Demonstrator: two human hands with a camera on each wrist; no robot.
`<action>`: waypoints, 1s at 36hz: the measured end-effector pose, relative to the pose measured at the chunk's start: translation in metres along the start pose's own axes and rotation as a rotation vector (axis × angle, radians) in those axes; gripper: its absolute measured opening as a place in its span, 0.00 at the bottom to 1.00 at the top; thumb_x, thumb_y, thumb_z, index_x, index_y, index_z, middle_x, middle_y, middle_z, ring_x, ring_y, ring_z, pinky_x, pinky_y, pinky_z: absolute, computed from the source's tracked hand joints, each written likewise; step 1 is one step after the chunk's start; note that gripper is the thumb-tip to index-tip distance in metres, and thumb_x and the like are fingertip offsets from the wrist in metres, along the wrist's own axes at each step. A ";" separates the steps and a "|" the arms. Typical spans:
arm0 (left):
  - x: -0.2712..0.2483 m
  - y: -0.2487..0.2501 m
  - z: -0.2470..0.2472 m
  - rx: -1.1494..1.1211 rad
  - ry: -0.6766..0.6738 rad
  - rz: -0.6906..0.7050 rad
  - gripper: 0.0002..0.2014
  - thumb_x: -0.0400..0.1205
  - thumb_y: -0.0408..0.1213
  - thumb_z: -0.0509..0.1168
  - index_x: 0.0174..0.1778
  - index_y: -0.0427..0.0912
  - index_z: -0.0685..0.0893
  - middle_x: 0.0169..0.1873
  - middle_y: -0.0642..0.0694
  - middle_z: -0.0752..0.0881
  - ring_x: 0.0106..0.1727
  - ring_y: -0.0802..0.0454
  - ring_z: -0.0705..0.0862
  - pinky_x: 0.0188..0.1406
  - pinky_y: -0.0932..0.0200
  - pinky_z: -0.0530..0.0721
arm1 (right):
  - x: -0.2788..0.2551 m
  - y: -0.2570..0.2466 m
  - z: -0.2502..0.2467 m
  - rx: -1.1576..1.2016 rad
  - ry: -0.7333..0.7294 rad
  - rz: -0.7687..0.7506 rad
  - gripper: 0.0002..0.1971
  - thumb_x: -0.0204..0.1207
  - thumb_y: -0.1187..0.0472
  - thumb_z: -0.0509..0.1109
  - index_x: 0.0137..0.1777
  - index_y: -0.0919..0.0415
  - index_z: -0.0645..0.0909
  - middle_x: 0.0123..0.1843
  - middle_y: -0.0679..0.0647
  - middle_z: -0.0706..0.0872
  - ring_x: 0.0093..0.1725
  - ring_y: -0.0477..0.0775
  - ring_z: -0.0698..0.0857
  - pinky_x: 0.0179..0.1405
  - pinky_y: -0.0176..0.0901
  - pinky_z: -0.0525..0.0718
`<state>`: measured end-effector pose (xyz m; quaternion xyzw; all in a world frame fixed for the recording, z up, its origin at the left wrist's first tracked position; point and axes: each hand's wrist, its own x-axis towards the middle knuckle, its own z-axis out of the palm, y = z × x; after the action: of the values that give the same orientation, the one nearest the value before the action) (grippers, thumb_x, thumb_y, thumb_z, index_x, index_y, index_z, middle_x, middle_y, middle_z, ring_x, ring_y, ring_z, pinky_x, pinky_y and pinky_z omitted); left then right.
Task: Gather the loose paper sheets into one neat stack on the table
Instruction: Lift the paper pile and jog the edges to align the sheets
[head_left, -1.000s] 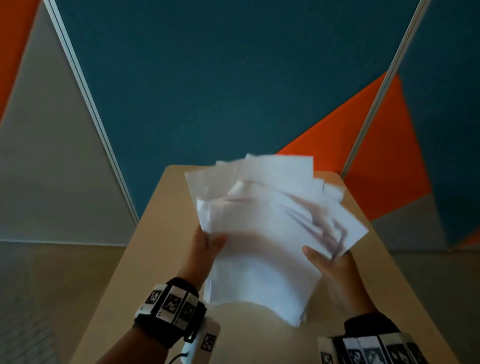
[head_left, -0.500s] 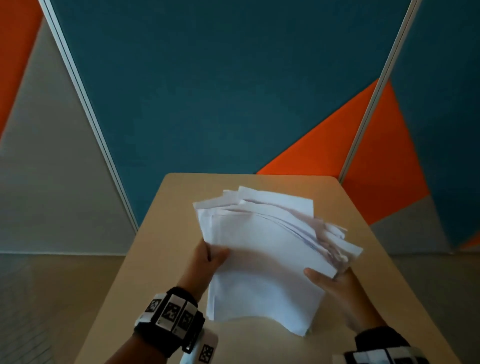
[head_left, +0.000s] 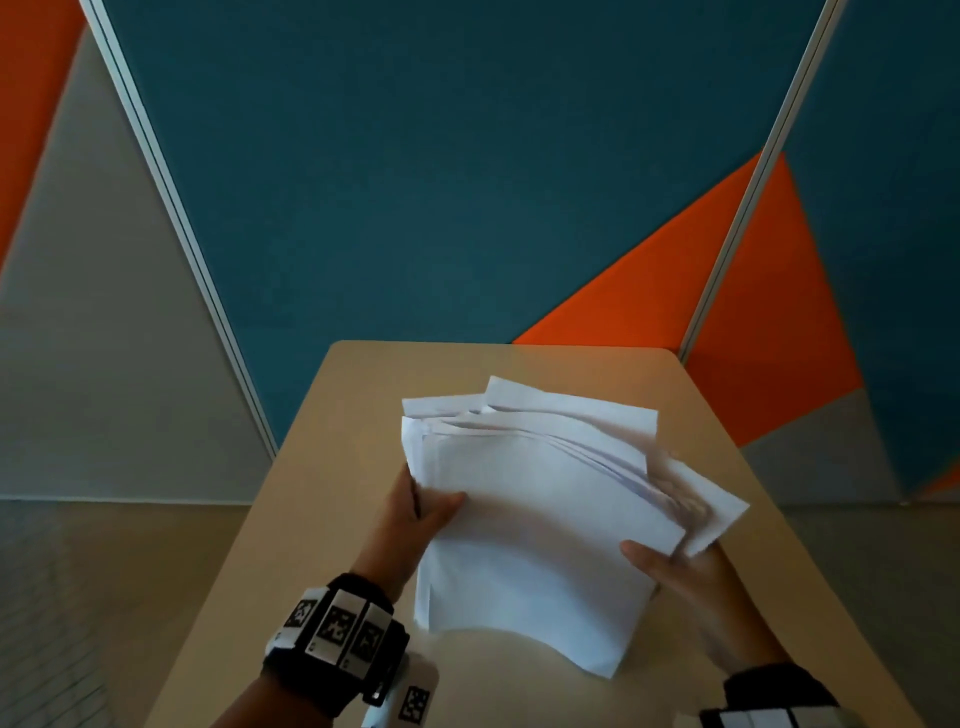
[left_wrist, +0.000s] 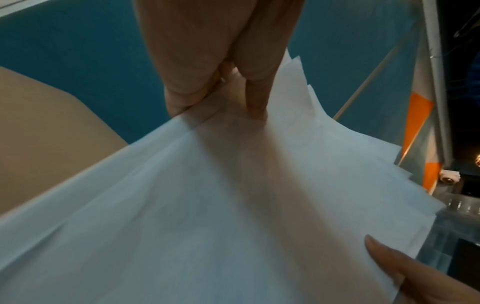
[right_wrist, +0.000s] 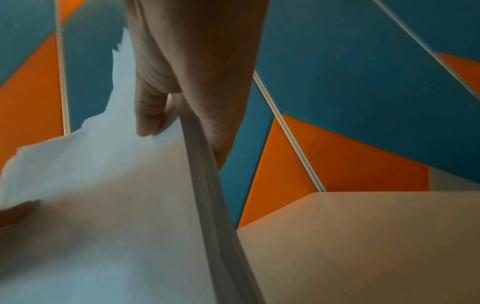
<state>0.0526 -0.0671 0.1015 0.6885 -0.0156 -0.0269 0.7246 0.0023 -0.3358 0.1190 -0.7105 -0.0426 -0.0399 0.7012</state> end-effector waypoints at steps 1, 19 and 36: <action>0.000 0.001 0.001 -0.004 0.003 0.000 0.22 0.70 0.39 0.69 0.61 0.42 0.77 0.55 0.41 0.87 0.56 0.43 0.87 0.57 0.45 0.86 | -0.001 0.000 0.000 0.033 0.001 0.004 0.27 0.67 0.75 0.74 0.63 0.50 0.80 0.64 0.54 0.87 0.65 0.56 0.84 0.61 0.52 0.86; -0.003 -0.015 0.007 0.071 -0.022 0.007 0.22 0.64 0.42 0.72 0.53 0.47 0.76 0.54 0.44 0.84 0.56 0.50 0.83 0.49 0.69 0.86 | -0.011 0.009 -0.004 0.047 0.109 0.044 0.23 0.62 0.67 0.81 0.51 0.43 0.82 0.59 0.45 0.84 0.66 0.54 0.80 0.48 0.29 0.88; -0.002 0.013 0.019 0.022 -0.035 0.113 0.19 0.79 0.33 0.61 0.66 0.48 0.73 0.53 0.54 0.88 0.55 0.59 0.86 0.49 0.68 0.86 | -0.006 -0.005 -0.001 -0.018 0.173 0.040 0.21 0.67 0.68 0.76 0.61 0.53 0.82 0.59 0.51 0.89 0.60 0.47 0.86 0.62 0.46 0.80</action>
<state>0.0501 -0.0851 0.1153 0.6940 -0.0675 0.0024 0.7168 -0.0045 -0.3366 0.1233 -0.7116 0.0328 -0.0874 0.6964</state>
